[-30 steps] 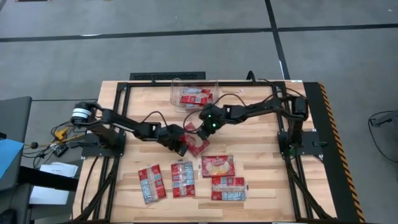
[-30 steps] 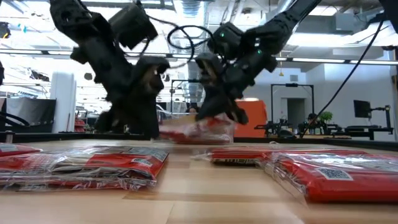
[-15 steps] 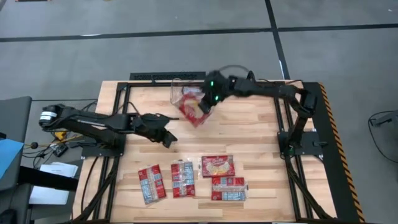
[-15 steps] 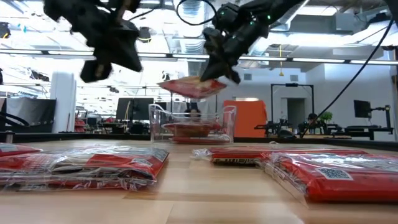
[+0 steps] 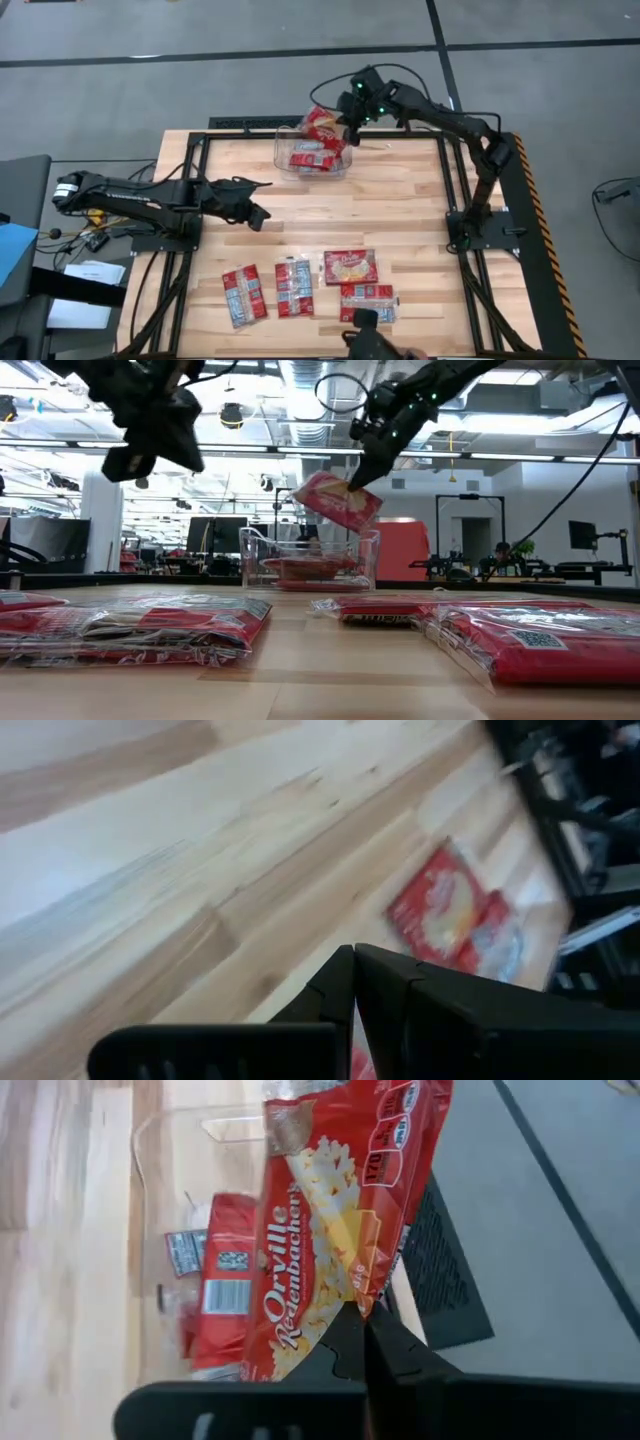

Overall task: Sort popcorn bags into baskets
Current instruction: Put the red popcorn pack into the transparent bin

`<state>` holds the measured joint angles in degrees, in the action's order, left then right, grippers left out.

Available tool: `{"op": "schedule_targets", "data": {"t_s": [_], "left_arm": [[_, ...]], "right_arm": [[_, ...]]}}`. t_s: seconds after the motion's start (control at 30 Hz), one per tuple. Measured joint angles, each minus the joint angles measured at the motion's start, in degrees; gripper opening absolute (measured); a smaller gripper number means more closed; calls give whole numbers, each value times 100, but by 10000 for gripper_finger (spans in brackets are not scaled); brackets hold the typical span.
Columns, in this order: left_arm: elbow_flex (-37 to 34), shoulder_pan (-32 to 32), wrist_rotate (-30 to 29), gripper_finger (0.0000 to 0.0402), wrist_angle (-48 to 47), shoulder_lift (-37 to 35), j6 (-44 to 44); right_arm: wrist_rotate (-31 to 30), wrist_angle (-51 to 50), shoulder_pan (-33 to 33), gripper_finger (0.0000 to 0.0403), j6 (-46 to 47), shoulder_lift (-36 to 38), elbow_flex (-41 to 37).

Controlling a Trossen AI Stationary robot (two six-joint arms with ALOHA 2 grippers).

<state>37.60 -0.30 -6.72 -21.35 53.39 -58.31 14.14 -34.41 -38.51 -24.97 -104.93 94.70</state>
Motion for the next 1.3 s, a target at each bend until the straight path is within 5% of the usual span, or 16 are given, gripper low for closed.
{"op": "schedule_targets", "data": {"t_s": [0.33,0.57,0.97,1.13,1.3], "left_arm": [[-10,-6,-19,0,-214,105,-88],[-10,-6,-149,0,-233,111,-67],[-10,-6,-319,0,-233,111,104],[-10,-6,-233,0,-189,106,496],[-10,-68,279,15,-212,105,1109]], "right_arm": [[464,-117,242,5,-845,-580,-2],[230,-303,405,16,-1394,-935,6],[-734,-455,744,198,-1718,-1026,686],[-938,-1746,904,268,-992,-1014,1871],[-263,-3518,1203,285,-28,-1003,3083]]}}
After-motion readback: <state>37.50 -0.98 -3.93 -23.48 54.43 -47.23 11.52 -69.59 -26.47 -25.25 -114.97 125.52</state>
